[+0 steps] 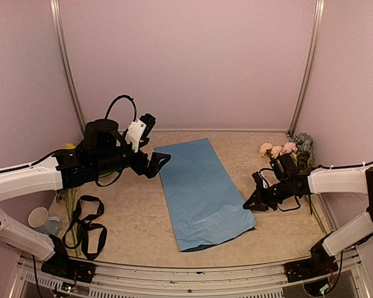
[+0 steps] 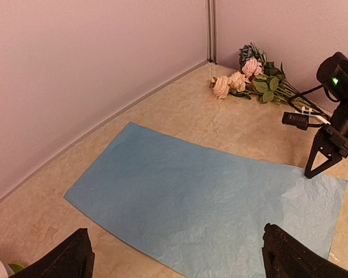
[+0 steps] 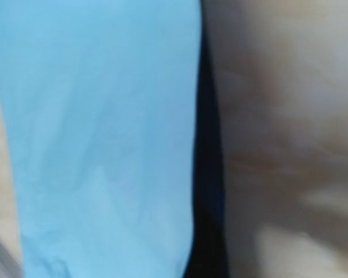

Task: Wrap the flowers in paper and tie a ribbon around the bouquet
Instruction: Pick up the corner of the folded wrapping paper from the center of the board, then pass from the right arm to the left, then unfold the folded wrapping paper at the center of the board, then place the flattened wrapping paper at the center of the board, then adjust the flattened wrapping paper at the center of the board, then pick up the fake flower from the corner of the board.

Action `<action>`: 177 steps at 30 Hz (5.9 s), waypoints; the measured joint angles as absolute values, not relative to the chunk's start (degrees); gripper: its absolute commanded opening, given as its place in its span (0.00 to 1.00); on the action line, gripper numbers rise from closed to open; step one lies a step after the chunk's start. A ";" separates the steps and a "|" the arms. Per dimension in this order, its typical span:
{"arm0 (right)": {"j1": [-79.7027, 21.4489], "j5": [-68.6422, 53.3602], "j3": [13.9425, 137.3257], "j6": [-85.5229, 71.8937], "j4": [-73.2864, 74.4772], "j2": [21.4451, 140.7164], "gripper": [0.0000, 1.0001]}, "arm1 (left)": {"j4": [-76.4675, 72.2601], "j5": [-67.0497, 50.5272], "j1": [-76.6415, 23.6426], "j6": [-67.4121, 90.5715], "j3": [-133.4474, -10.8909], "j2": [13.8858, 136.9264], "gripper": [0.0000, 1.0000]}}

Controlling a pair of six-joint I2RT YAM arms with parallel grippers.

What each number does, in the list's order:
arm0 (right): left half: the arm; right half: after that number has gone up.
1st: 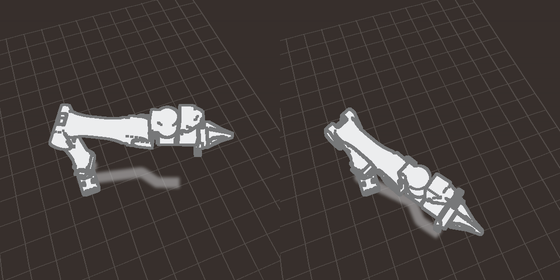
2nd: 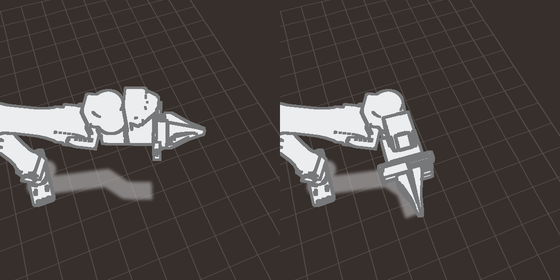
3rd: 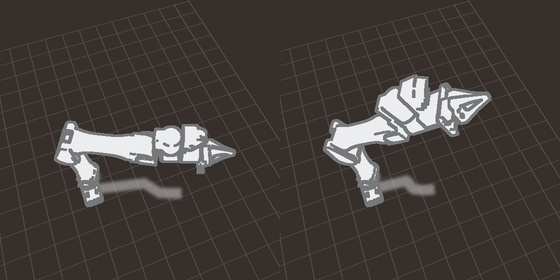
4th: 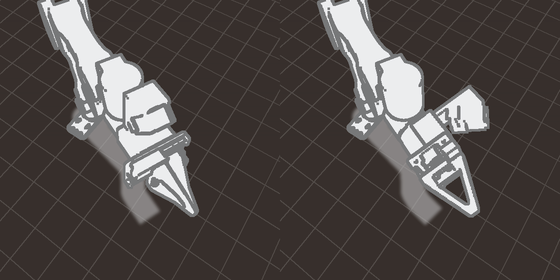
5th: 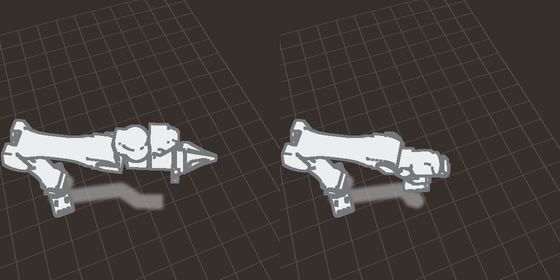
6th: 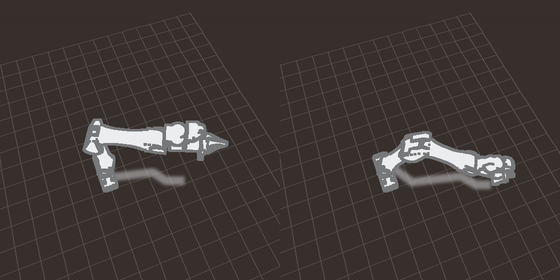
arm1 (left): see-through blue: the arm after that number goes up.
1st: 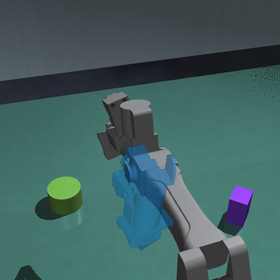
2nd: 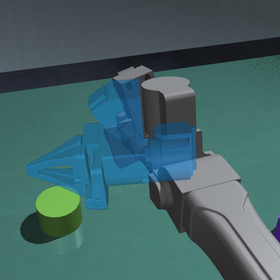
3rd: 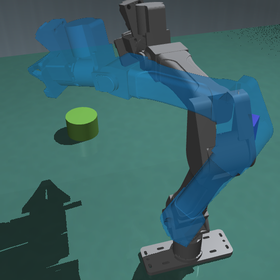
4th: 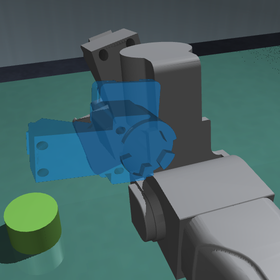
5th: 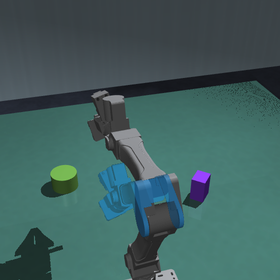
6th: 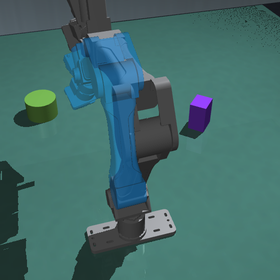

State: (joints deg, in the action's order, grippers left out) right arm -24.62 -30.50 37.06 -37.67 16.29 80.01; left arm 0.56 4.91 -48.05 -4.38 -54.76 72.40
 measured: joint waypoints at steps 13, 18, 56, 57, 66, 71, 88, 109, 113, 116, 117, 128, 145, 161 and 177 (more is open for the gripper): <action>-33.12 -35.14 43.46 -44.12 6.74 80.75 0.00 | 0.40 1.45 -51.42 -6.90 -54.33 73.21 0.99; -42.68 -30.98 51.64 -49.36 -2.20 80.73 0.00 | -1.80 -5.85 -56.47 -11.16 -49.58 71.42 0.99; -30.79 15.66 52.51 -42.35 27.79 50.98 0.76 | -14.55 4.73 -71.83 -13.43 -52.84 68.90 0.00; -30.30 17.17 52.64 -42.06 29.30 49.50 0.76 | -16.58 3.73 -71.46 -11.86 -52.23 68.79 0.00; -29.87 14.11 52.69 -36.91 31.57 53.93 0.75 | -34.28 4.27 -42.54 19.70 -33.41 61.08 0.00; -29.87 10.41 52.90 -34.41 30.39 65.06 0.75 | -30.28 8.91 -36.93 28.93 -31.59 61.82 0.00; -29.85 12.32 53.23 -31.97 30.46 89.47 0.76 | -27.03 4.93 -33.01 40.99 -24.91 75.29 0.00; -35.51 13.45 59.37 -34.72 44.60 92.95 0.62 | 2.87 26.83 -45.91 29.82 -43.86 67.85 0.67; -36.58 8.45 55.13 -35.64 44.01 92.86 0.64 | 4.80 22.13 -41.80 27.77 -43.83 76.82 0.62; -35.92 6.04 52.40 -35.57 43.11 93.25 0.62 | 6.55 19.40 -41.01 26.76 -42.50 83.09 0.61; -35.44 5.04 52.27 -35.40 42.72 93.65 0.62 | 7.31 18.33 -41.01 26.48 -42.15 84.40 0.61; -29.67 5.30 62.11 -30.35 39.35 102.37 0.62 | 7.68 13.17 -38.50 24.34 -42.17 90.37 0.60; -11.44 12.40 62.37 -22.70 44.01 91.96 0.39 | 12.05 6.81 -38.59 19.68 -45.69 88.68 0.76; -4.73 25.47 60.31 -15.79 42.54 100.42 0.39 | 18.85 3.64 -42.30 7.44 -70.85 87.70 0.99; -4.69 31.97 63.35 -9.72 40.18 105.47 0.22 | 17.74 0.60 -38.65 6.04 -67.92 89.56 0.99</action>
